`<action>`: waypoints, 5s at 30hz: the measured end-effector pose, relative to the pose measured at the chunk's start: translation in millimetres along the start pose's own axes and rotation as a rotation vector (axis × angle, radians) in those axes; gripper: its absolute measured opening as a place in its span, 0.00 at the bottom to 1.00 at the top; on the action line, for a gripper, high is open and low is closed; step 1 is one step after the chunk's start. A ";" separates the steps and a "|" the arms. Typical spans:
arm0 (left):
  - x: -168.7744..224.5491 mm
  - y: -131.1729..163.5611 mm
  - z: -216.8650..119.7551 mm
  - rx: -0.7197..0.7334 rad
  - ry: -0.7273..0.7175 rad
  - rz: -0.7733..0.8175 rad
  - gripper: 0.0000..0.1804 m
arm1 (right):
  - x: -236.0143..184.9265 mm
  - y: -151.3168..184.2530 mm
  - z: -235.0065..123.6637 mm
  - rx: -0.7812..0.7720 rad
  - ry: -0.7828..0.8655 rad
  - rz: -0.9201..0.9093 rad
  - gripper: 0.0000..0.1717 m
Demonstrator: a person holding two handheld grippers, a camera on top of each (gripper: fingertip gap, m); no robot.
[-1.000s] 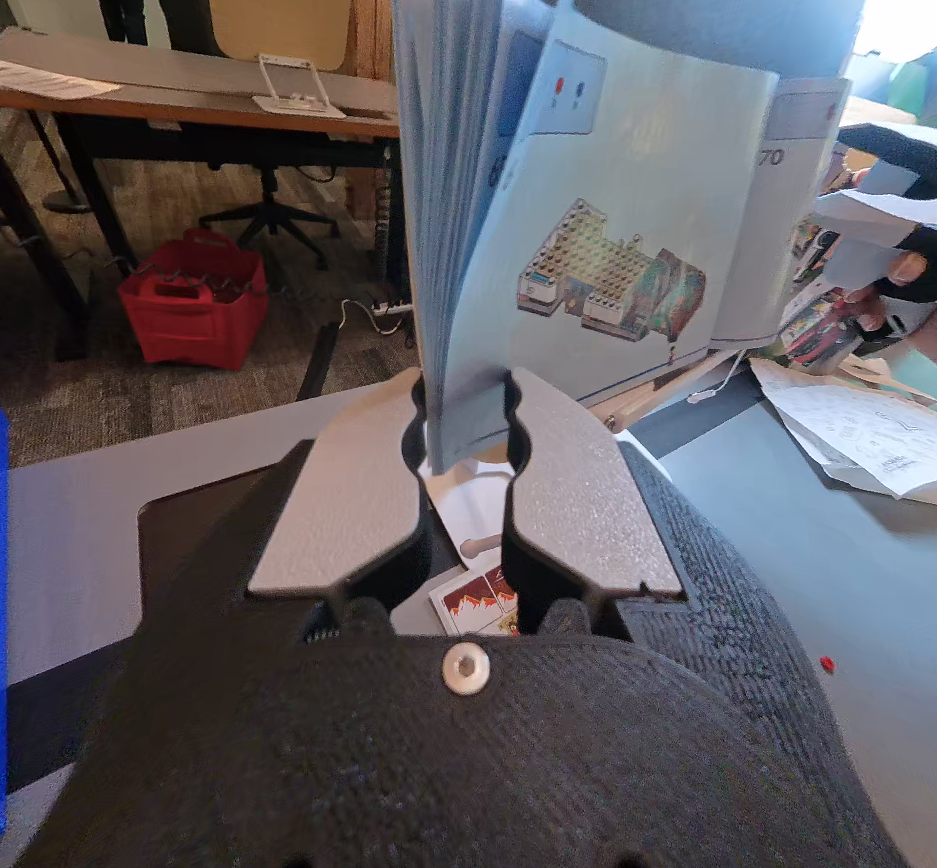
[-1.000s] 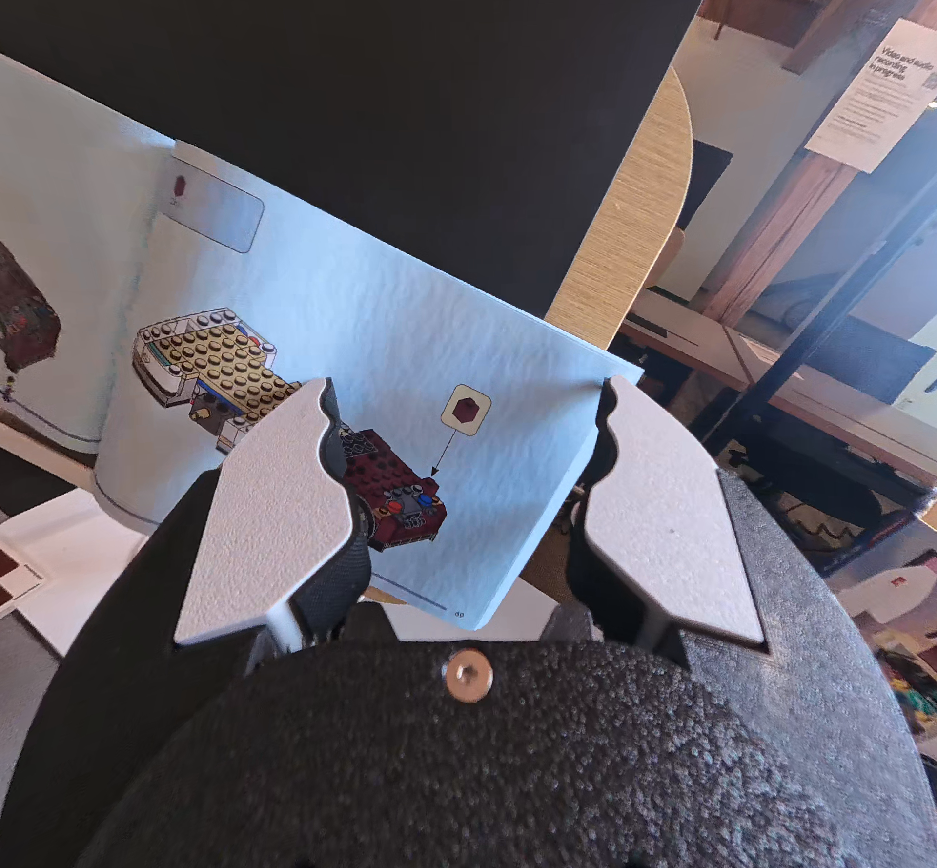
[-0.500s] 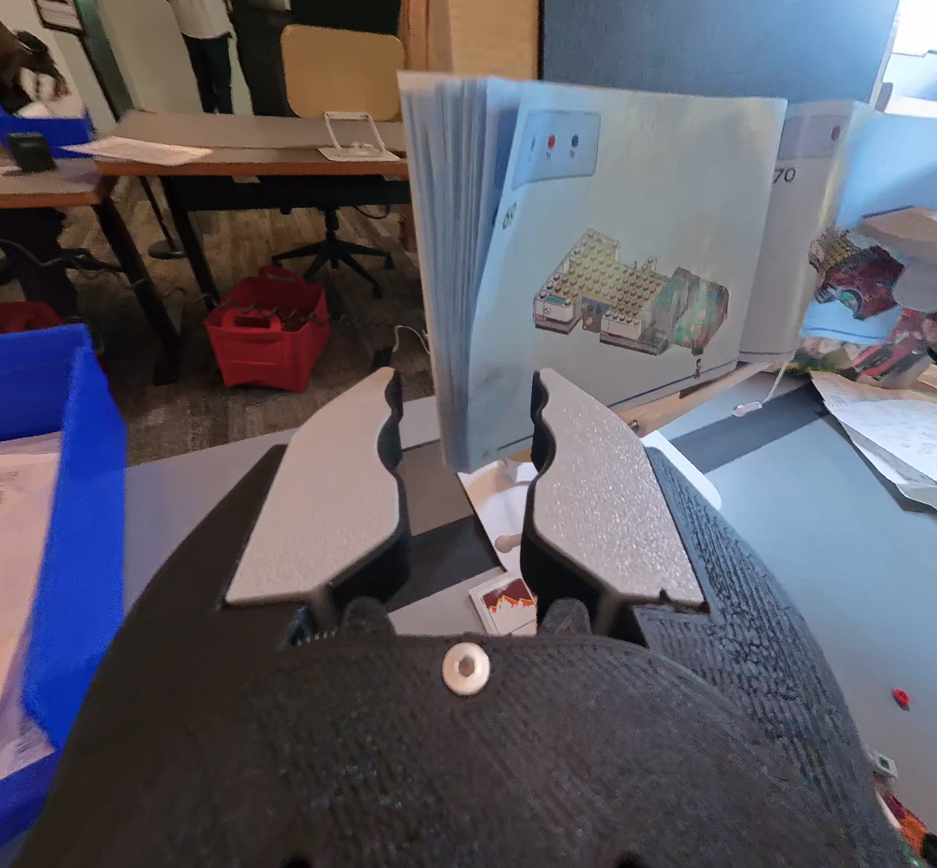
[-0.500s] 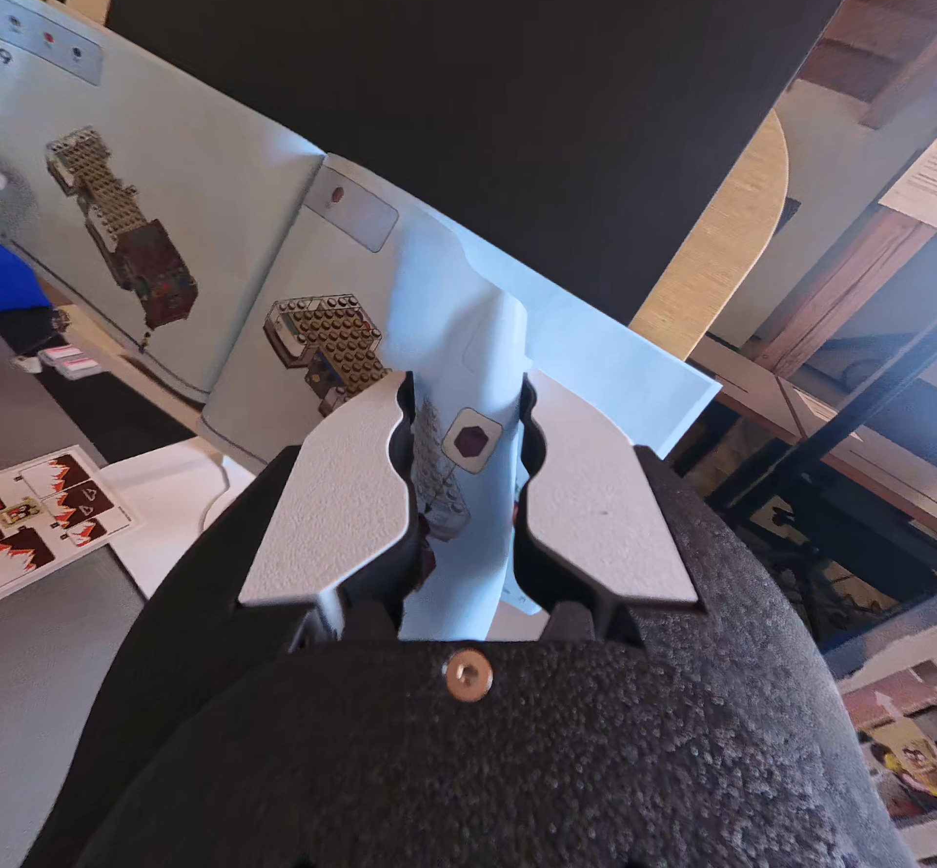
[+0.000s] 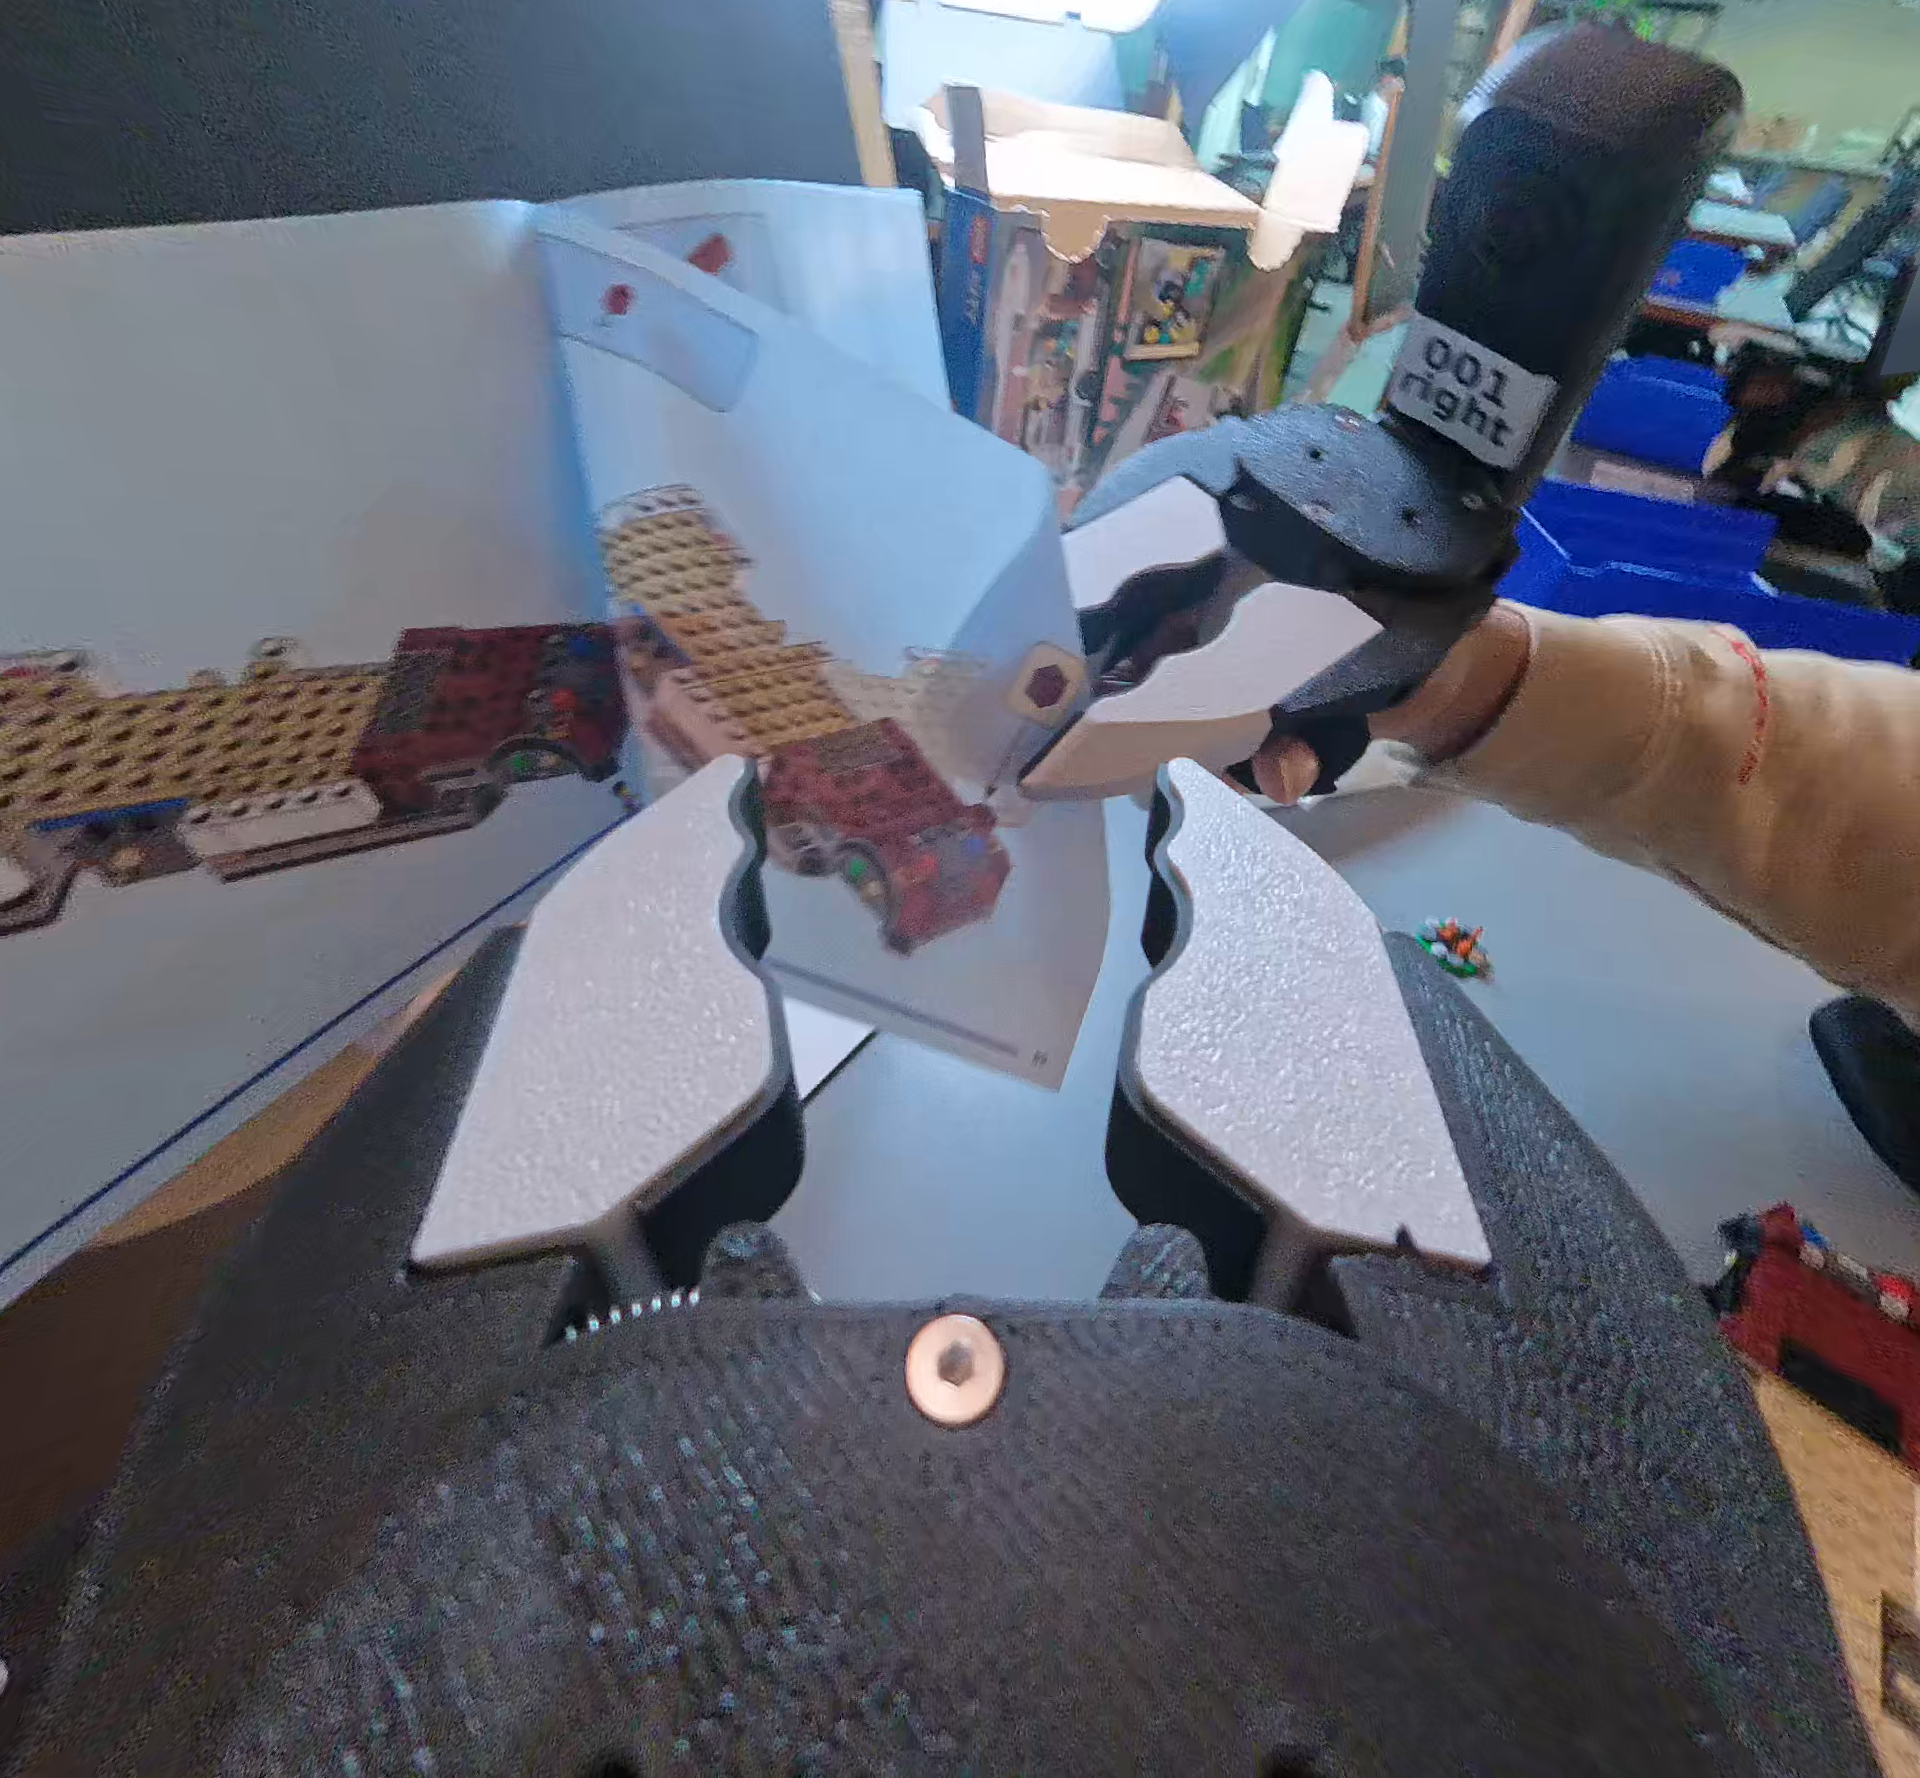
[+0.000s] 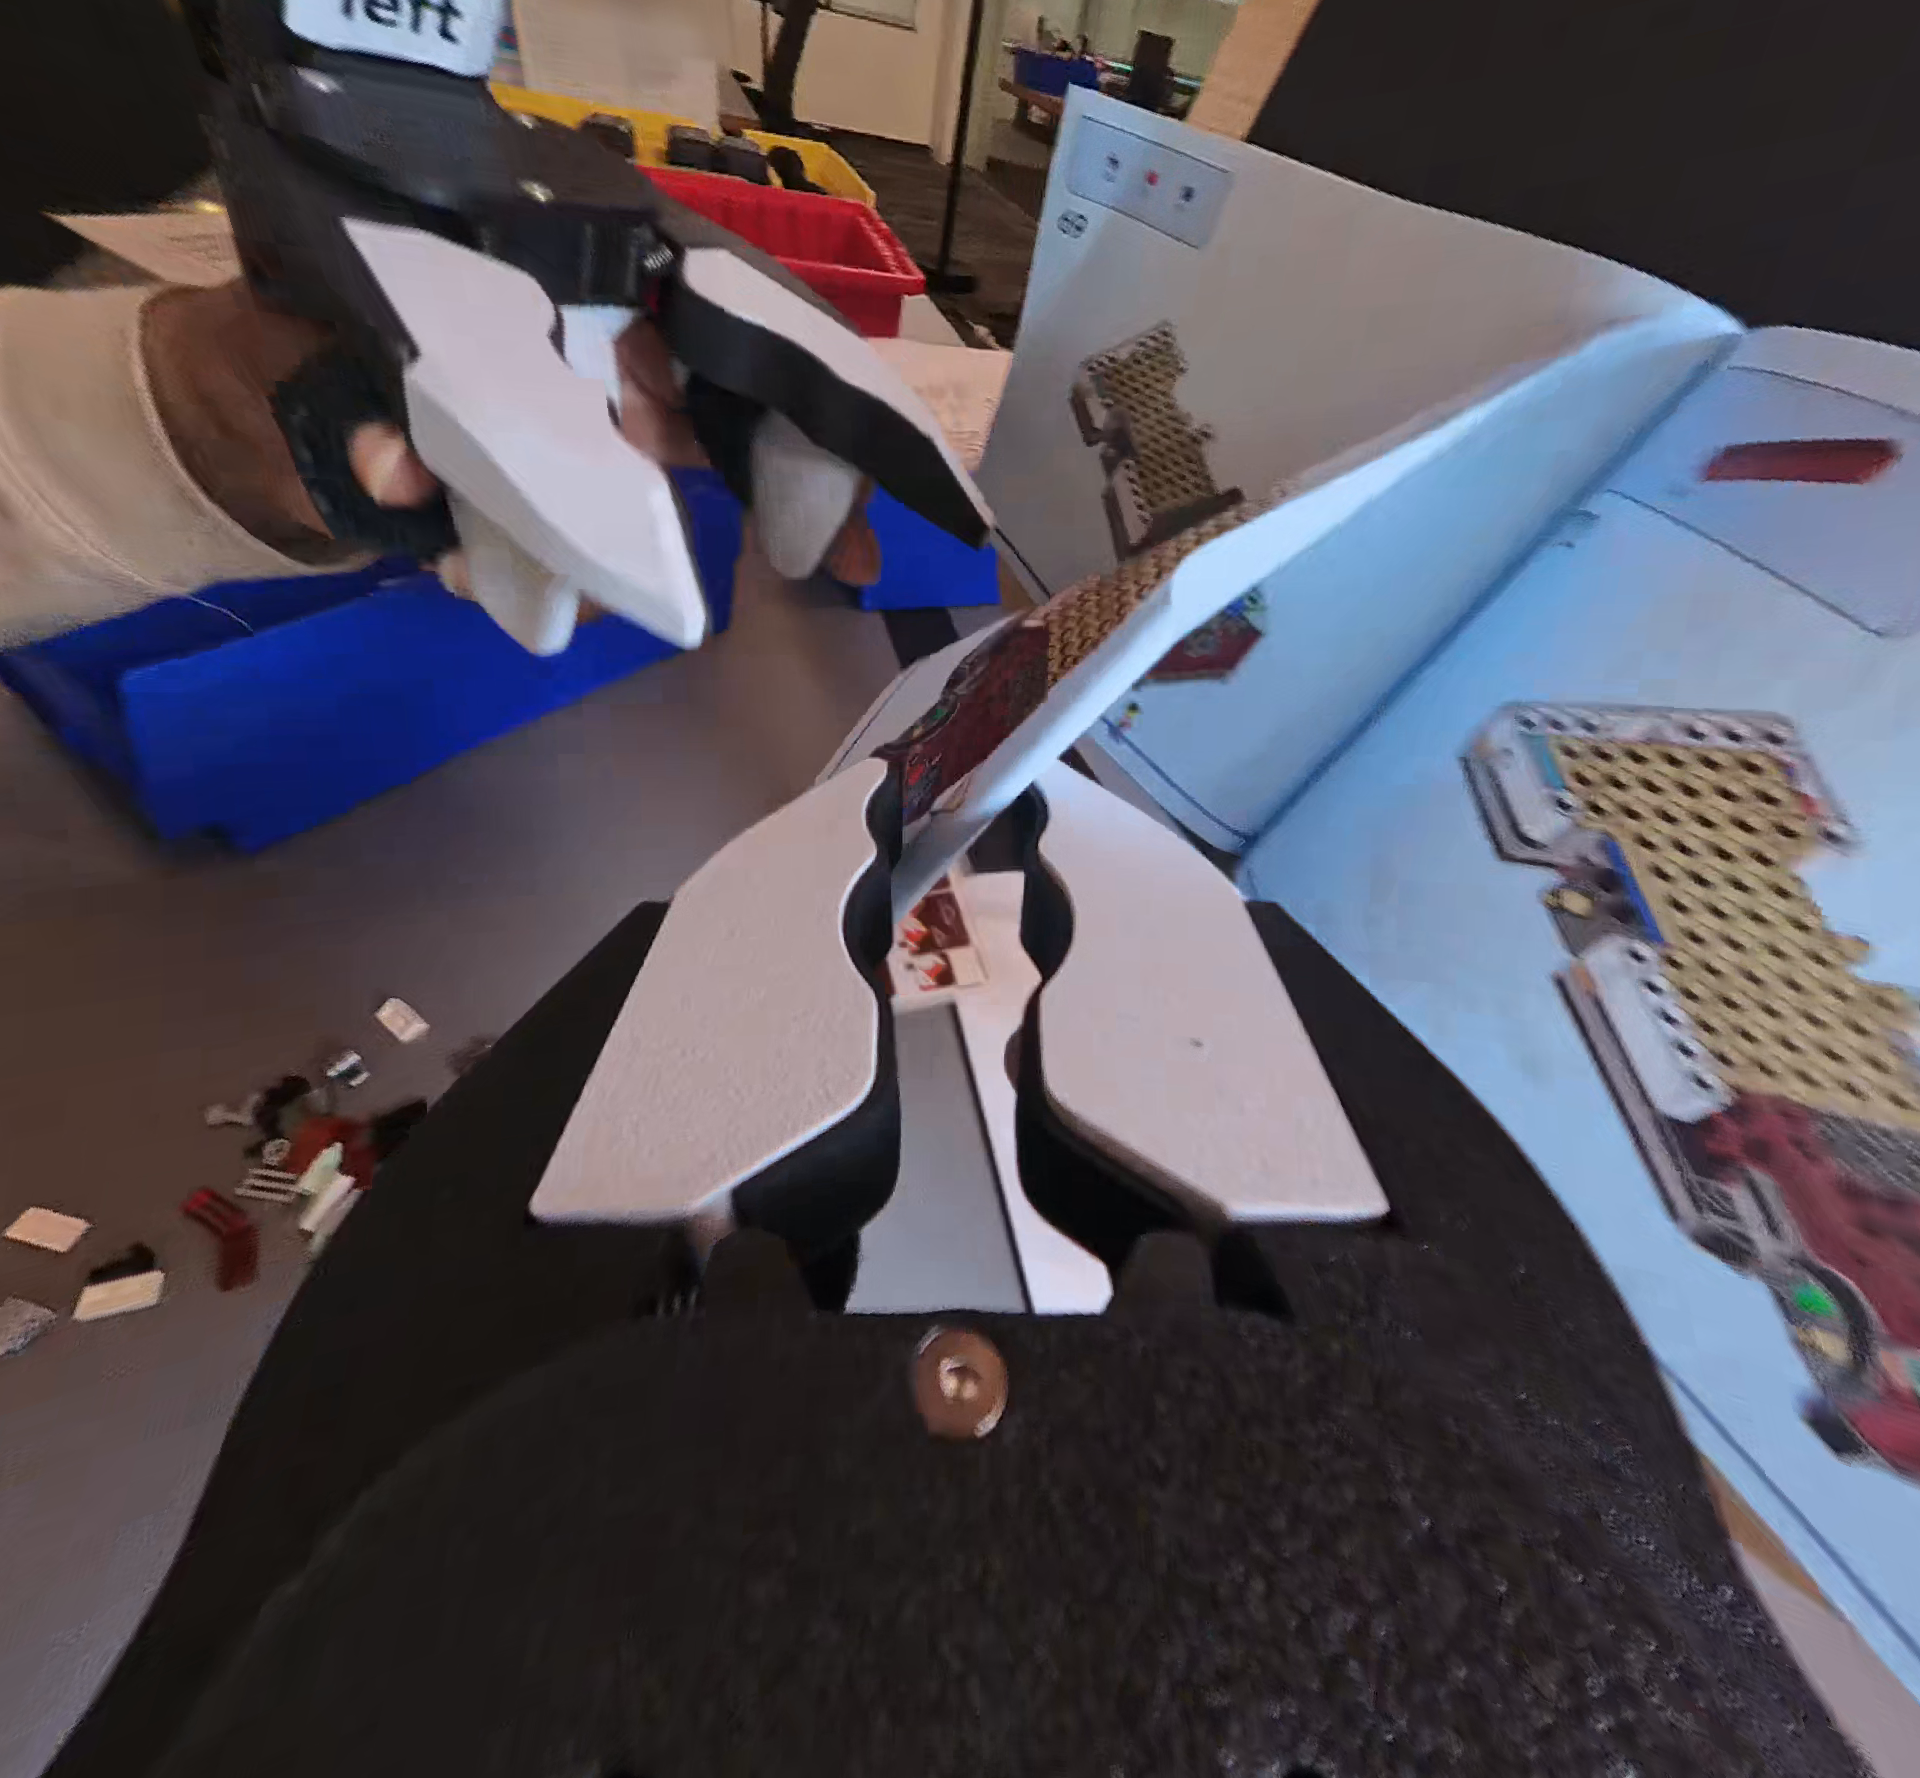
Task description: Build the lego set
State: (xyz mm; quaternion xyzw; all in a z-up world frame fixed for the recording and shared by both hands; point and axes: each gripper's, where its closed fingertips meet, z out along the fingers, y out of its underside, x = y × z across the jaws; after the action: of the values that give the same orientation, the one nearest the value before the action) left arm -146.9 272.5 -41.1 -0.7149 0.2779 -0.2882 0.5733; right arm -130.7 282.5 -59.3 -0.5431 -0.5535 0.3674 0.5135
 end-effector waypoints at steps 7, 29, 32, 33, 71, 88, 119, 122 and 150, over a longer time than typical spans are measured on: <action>8.0 31.6 -8.9 -0.140 -0.101 0.359 0.48 | -27.7 -36.2 31.1 0.139 -0.332 0.259 0.18; -154.0 34.0 -70.3 -0.026 -0.595 -0.085 0.00 | 89.1 5.9 25.8 -0.400 0.546 -0.430 0.04; -160.1 46.2 -80.0 -0.043 -0.633 -0.161 0.05 | 92.5 5.9 33.0 -0.420 0.595 -0.490 0.04; -156.8 47.8 -83.6 -0.030 -0.632 -0.194 0.08 | 91.2 5.7 34.1 -0.424 0.596 -0.485 0.04; -119.0 51.6 -58.3 0.877 -0.334 -0.995 0.00 | 82.4 -0.9 58.9 -0.435 0.515 -0.431 0.07; -134.8 83.6 -26.8 0.851 -0.236 -1.346 0.28 | 80.6 1.9 63.3 -0.471 0.516 -0.434 0.06; -80.6 28.8 40.7 -0.364 -0.608 0.730 0.01 | 116.9 21.8 -48.2 -0.096 0.458 -0.059 0.20; -78.0 32.8 43.8 -0.416 -0.607 0.856 0.00 | 101.3 13.7 -35.8 -0.088 0.463 -0.225 0.17; -109.8 11.0 -19.4 -0.085 -0.559 0.194 0.17 | 176.4 64.9 -73.1 0.002 0.446 0.370 0.39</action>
State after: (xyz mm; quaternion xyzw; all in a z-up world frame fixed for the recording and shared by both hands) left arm -236.4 337.5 -58.7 -0.7598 0.1880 -0.0122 0.6222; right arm -24.8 453.2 -77.2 -0.7019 -0.3179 0.3270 0.5472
